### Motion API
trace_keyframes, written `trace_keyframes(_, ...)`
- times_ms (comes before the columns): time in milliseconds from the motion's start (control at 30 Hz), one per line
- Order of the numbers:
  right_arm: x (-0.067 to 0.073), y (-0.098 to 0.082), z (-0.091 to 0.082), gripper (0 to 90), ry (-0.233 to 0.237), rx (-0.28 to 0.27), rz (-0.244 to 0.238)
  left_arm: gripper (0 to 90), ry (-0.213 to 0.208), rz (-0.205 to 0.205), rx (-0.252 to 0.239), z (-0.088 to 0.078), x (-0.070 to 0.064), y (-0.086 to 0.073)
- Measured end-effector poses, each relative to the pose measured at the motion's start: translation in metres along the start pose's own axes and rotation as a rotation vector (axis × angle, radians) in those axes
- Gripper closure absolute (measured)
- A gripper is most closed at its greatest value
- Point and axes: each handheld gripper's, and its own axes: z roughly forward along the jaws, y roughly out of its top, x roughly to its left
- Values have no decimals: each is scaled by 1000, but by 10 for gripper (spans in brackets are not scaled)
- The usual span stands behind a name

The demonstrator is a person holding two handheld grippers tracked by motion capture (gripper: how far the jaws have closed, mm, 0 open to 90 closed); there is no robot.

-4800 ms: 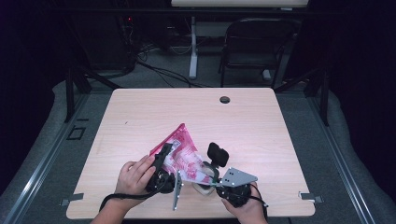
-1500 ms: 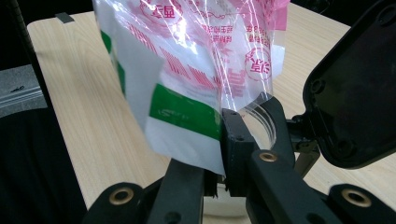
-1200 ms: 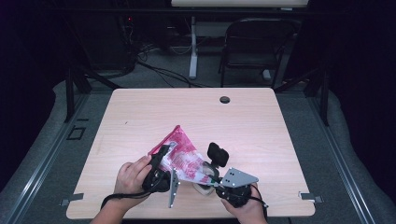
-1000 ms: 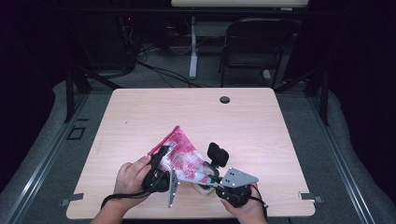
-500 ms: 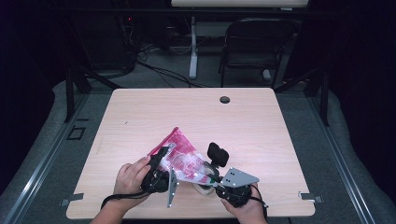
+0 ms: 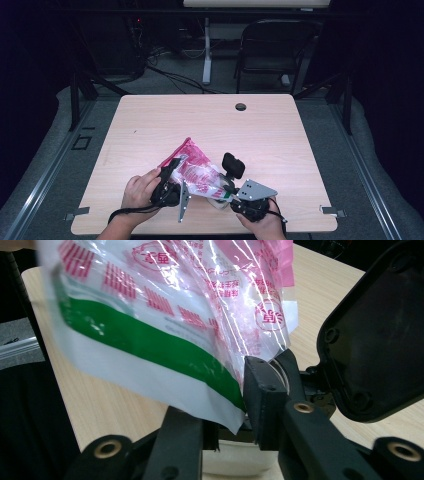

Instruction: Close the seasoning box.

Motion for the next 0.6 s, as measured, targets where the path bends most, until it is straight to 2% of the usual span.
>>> trace_keyframes(233, 0, 0, 0, 745, -10, -2, 2, 699, -8, -12, 5, 1, 0, -3)
trace_keyframes(467, -1, 0, 0, 734, -17, -5, 2, 701, -34, -25, 10, 1, -1, -5)
trace_keyframes(600, -1, 1, 0, 777, -7, -16, 5, 702, -52, -57, 8, 2, -1, -8)
